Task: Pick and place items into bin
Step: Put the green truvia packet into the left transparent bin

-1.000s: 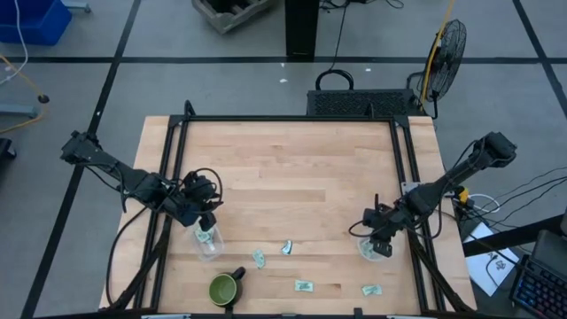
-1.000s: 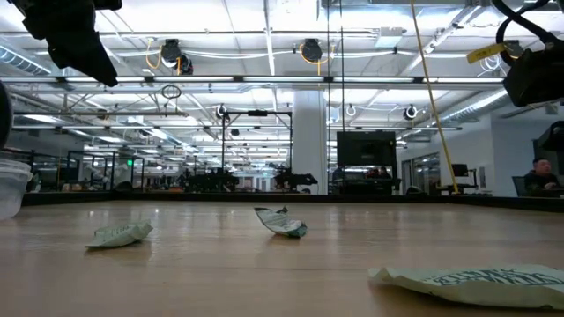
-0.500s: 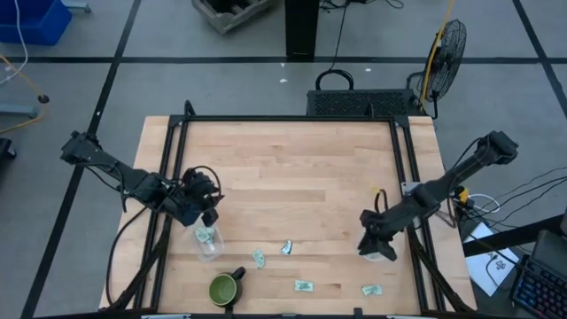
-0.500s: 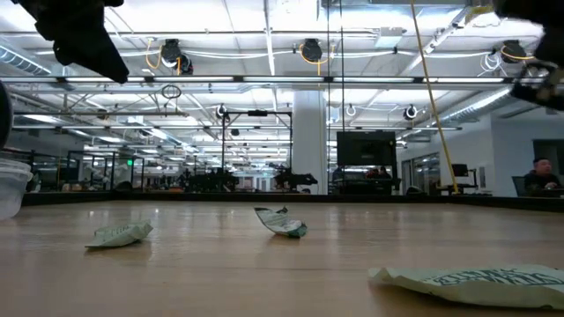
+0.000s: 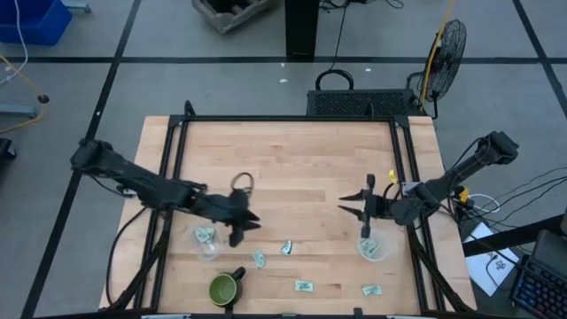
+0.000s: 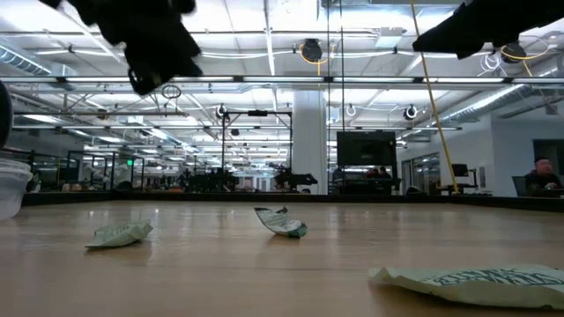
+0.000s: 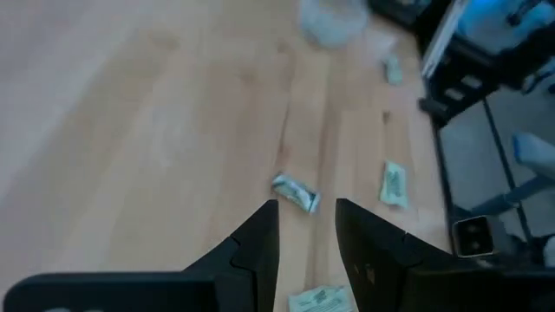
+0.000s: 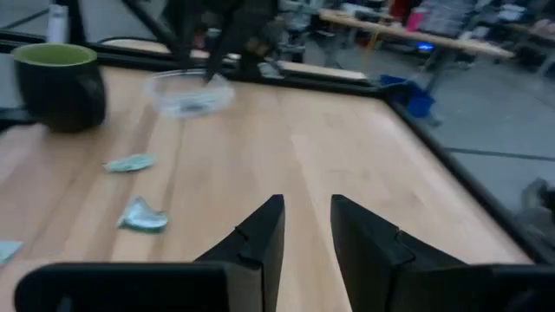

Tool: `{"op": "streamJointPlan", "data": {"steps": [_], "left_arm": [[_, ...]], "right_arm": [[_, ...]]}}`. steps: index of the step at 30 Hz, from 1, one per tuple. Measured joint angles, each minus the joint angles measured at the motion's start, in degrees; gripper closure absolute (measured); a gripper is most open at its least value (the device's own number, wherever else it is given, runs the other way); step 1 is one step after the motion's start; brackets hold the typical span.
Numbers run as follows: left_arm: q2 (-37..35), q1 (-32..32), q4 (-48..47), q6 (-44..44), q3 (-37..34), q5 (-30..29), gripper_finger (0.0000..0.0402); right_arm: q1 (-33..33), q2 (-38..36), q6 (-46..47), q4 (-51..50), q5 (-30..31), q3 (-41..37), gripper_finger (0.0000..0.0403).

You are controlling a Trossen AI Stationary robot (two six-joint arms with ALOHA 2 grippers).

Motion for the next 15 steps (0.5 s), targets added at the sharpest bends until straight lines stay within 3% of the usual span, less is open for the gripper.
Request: {"op": "streamJointPlan", "data": {"steps": [7, 11, 15], "left_arm": [[14.36, 3.36, 6.29, -11.49, 0.72, 7.5, 0.0282], [19.39, 4.01, 16.46, -19.29, 0.8, 12.93, 0.0282], [22.58, 4.04, 22.02, -21.3, 1.44, 16.72, 0.0282]], "right_arm": [[-0.99, 0.07, -2.39, 0.06, 0.21, 0.0, 0.0314], [-1.01, 0.07, -8.45, 0.09, 0.18, 0.0, 0.0314], [-1.01, 0.07, -15.68, 2.67, 0.23, 0.0, 0.0314]]}}
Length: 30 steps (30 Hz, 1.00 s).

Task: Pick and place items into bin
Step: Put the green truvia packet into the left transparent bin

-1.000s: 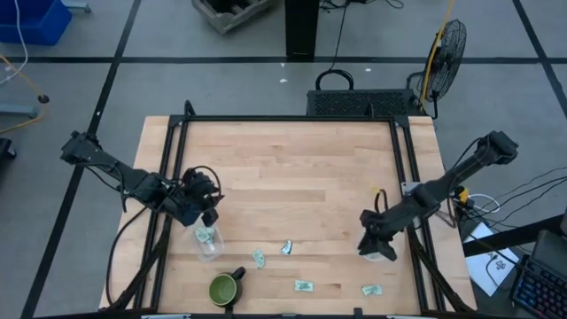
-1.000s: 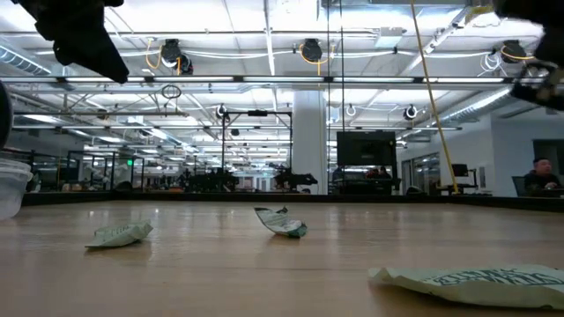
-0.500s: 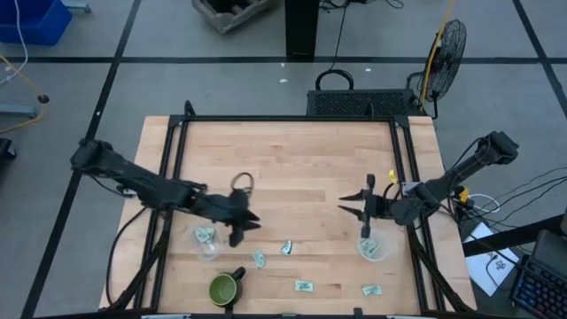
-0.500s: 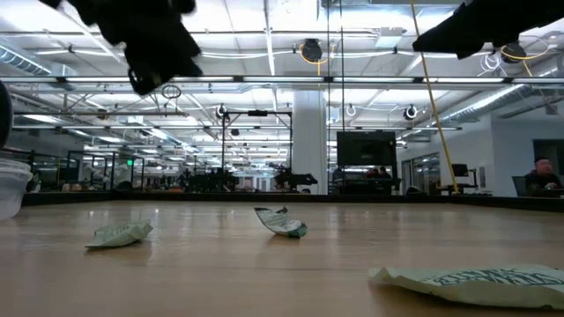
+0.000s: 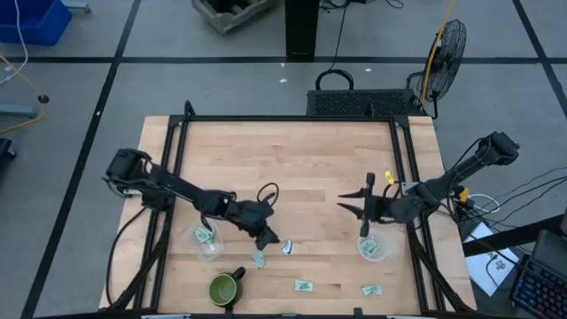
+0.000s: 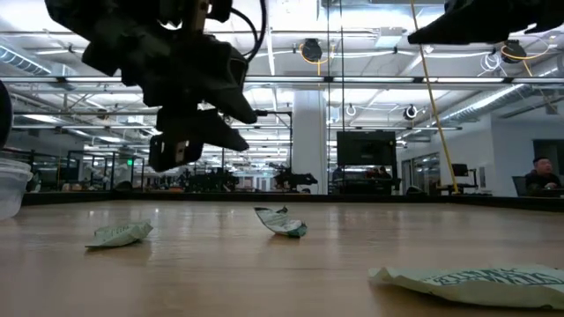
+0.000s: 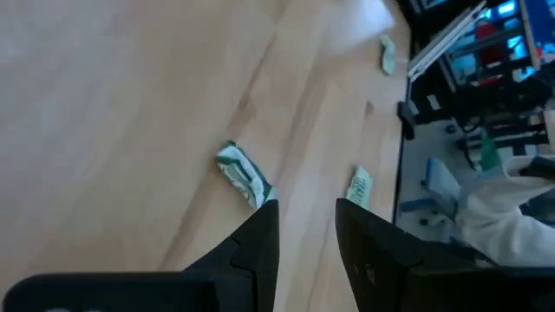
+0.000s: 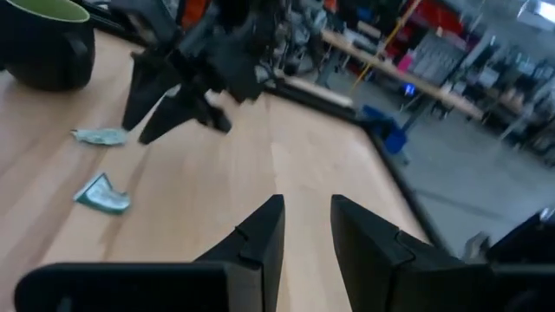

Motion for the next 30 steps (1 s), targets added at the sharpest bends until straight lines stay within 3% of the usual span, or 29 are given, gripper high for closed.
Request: {"op": "streamJointPlan", "data": {"steps": [4, 11, 22, 26, 30], "left_arm": [[2.23, 0.0, -3.87, -0.38, 3.3, 0.16, 0.0282], [6.78, 0.0, -20.8, 0.47, 12.42, 0.01, 0.0282], [14.54, -0.16, -27.06, 0.78, 22.27, 2.59, 0.0282], [15.45, -0.34, -33.31, 2.01, 23.76, 1.12, 0.0282], [15.31, -0.48, -32.86, 1.93, 23.96, -0.3, 0.0282]], "right_arm": [[-0.76, 0.0, -8.11, 5.96, 0.0, 0.0, 0.0314], [-5.6, -0.02, -15.07, 14.09, 0.0, 0.0, 0.0314], [-14.56, -0.02, -20.62, 20.28, -0.08, 0.0, 0.0314], [-16.09, -0.01, -21.18, 20.96, -0.12, 0.0, 0.0314], [-16.85, 0.0, -23.82, 21.43, -0.17, 0.0, 0.0314]]}}
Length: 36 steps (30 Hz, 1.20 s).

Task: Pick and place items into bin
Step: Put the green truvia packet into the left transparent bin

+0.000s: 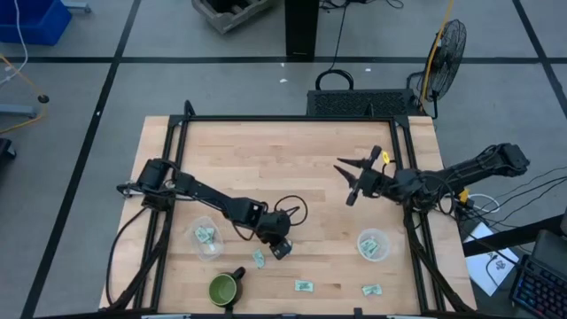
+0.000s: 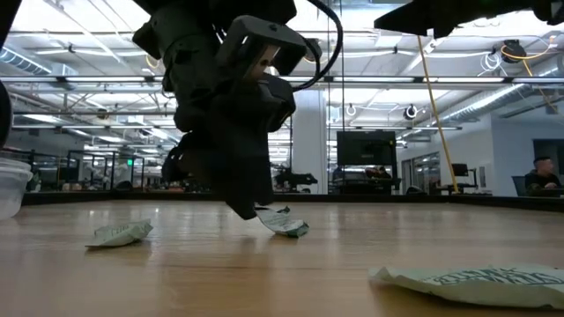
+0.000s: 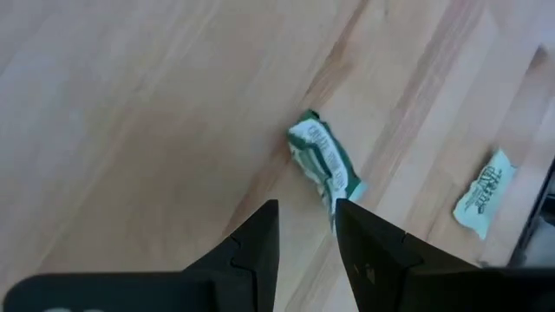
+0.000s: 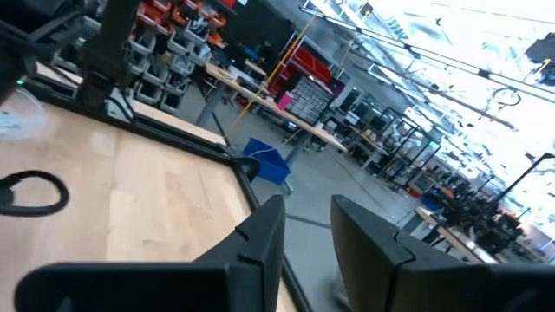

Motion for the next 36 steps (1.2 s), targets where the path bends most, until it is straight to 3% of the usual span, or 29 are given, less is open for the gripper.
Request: {"op": "streamJointPlan", "data": {"steps": [12, 29, 32, 36], "left_arm": [[0.38, -0.44, 1.45, 1.05, -0.01, 0.25, 0.0282], [2.14, -1.09, 2.54, 11.64, -0.02, 0.36, 0.0282], [2.18, -1.03, 2.99, 13.41, -0.04, 1.23, 0.0297], [2.12, -1.09, 2.94, 14.97, -0.09, 2.68, 0.035]], "right_arm": [[-0.31, -0.02, -1.5, 1.7, -0.03, 0.0, 0.0314], [-0.3, 0.0, 4.21, -1.81, -0.04, 0.0, 0.0314], [-0.29, 0.0, 5.14, -2.76, -0.04, 0.0, 0.0314], [-0.29, 0.02, 6.13, -3.95, -0.06, 0.0, 0.0314]]}}
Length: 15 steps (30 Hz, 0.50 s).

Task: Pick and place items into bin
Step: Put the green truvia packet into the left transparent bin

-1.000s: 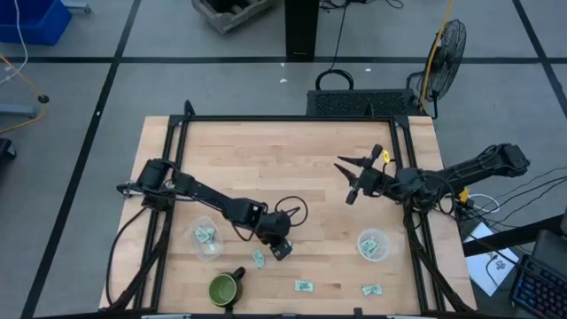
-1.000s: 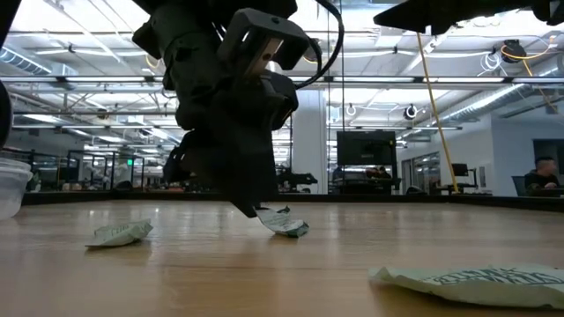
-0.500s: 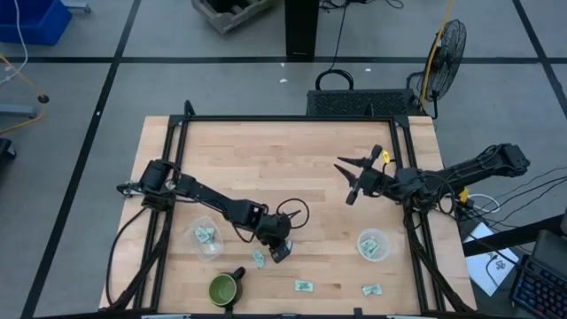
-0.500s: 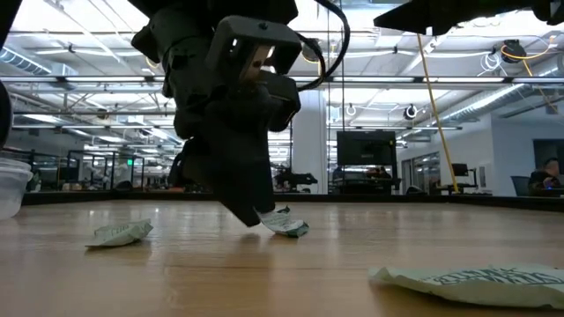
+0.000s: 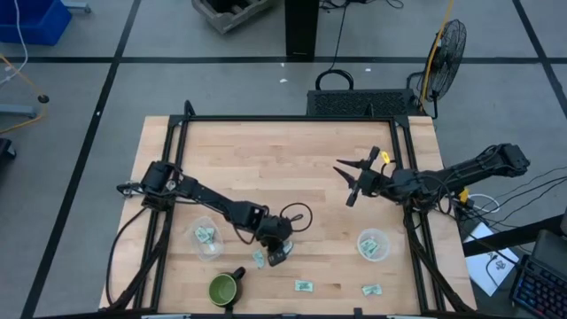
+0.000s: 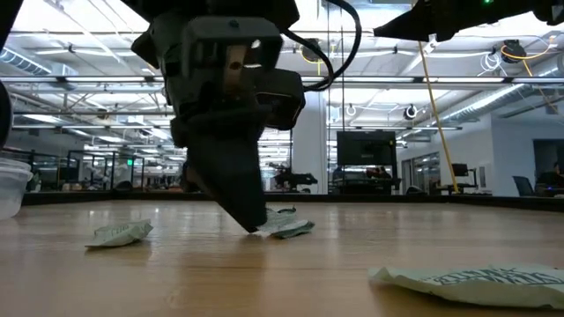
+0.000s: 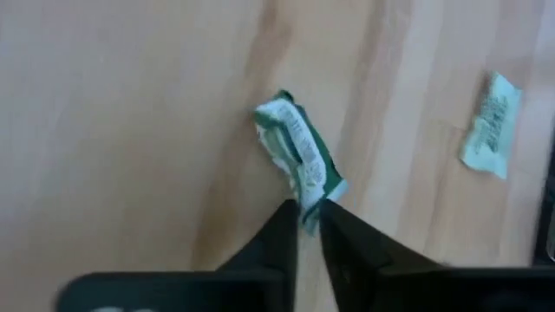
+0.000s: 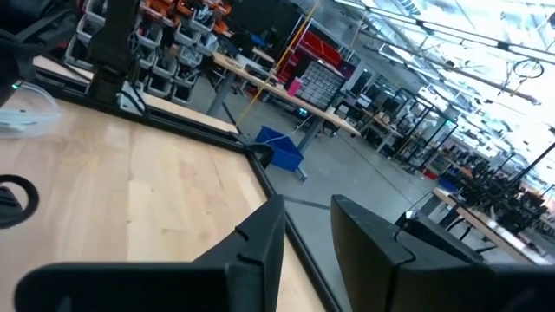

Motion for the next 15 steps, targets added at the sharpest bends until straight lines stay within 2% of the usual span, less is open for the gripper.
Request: {"op": "streamJointPlan", "data": {"steps": [3, 8, 11, 15], "left_arm": [[-0.18, 0.3, 0.01, 0.06, 0.0, 2.58, 0.0392], [-0.5, 1.38, -1.76, -0.61, 0.0, 8.07, 0.0396], [-2.75, 1.67, -7.78, -1.05, -0.02, 9.02, 0.0397], [-8.73, 2.12, -20.15, 2.54, -0.02, 5.86, 0.0398]], "right_arm": [[0.0, 0.0, 1.03, -0.1, 0.02, 0.0, 0.0314], [0.0, 0.0, 2.22, -0.14, 0.01, 0.0, 0.0314], [0.0, -0.01, 2.23, -0.48, 0.02, 0.0, 0.0314], [0.0, -0.02, 2.18, -1.68, 0.02, 0.0, 0.0314]]}}
